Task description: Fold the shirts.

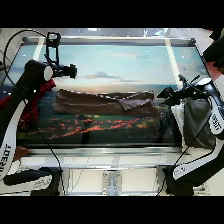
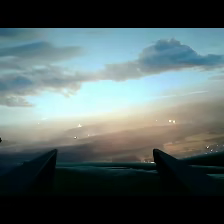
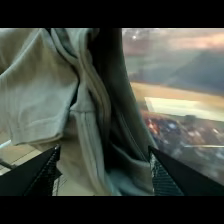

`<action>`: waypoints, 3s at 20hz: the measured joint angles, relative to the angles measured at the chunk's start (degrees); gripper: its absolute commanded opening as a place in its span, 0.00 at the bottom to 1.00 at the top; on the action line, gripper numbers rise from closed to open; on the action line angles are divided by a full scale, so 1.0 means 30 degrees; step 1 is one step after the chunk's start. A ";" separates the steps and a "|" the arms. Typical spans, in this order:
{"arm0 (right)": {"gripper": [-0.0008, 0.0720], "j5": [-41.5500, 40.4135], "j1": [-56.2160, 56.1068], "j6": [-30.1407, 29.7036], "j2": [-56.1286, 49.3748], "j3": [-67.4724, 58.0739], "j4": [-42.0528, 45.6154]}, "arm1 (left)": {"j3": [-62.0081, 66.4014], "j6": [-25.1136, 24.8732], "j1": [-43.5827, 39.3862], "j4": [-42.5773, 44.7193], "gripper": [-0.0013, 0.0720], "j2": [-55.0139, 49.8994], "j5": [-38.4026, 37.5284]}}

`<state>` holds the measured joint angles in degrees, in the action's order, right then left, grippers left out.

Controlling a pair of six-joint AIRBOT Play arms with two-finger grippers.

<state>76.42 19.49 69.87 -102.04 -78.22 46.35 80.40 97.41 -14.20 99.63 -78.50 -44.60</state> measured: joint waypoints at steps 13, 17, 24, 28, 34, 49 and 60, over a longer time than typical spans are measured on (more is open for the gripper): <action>0.21 -0.2798 -0.2834 -0.1923 -0.1370 0.0998 -0.1566 | 0.0000 0.0124 -0.0073 -0.1821 0.61 -0.1406 -0.0007; 0.03 -0.1122 -0.3082 -0.2965 -0.0131 0.0758 -0.3636 | 0.0007 0.0109 -0.0466 -0.3475 0.03 -0.2914 0.0029; 0.03 0.1071 -0.3155 -0.2441 0.3140 -0.0612 -0.4634 | 0.0007 -0.3679 -0.3220 -0.8590 0.03 -0.6215 -0.0189; 0.03 0.2135 -0.3468 -0.1246 0.4255 -0.2302 -0.4765 | 0.0007 -0.6324 -0.5384 -1.1992 0.03 -0.7766 -0.0197; 0.02 0.2470 -0.5938 0.0109 0.4634 -0.5020 -0.4779 | 0.0007 -0.7497 -0.5799 -1.4112 0.03 -0.7941 0.1071; 0.76 -1.4273 -1.9343 0.3133 0.2033 -0.7876 -0.1953 | 0.0015 -0.7774 0.7890 -0.9362 0.03 0.3708 -0.7366; 0.76 -0.2827 -1.0418 0.6907 0.0415 -0.5887 0.5049 | 0.0015 -0.7781 0.8852 -0.9238 0.03 0.4903 -0.7723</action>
<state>67.94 -11.77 90.59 -100.79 -95.88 61.49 80.44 74.06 12.36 71.92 -63.79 -67.77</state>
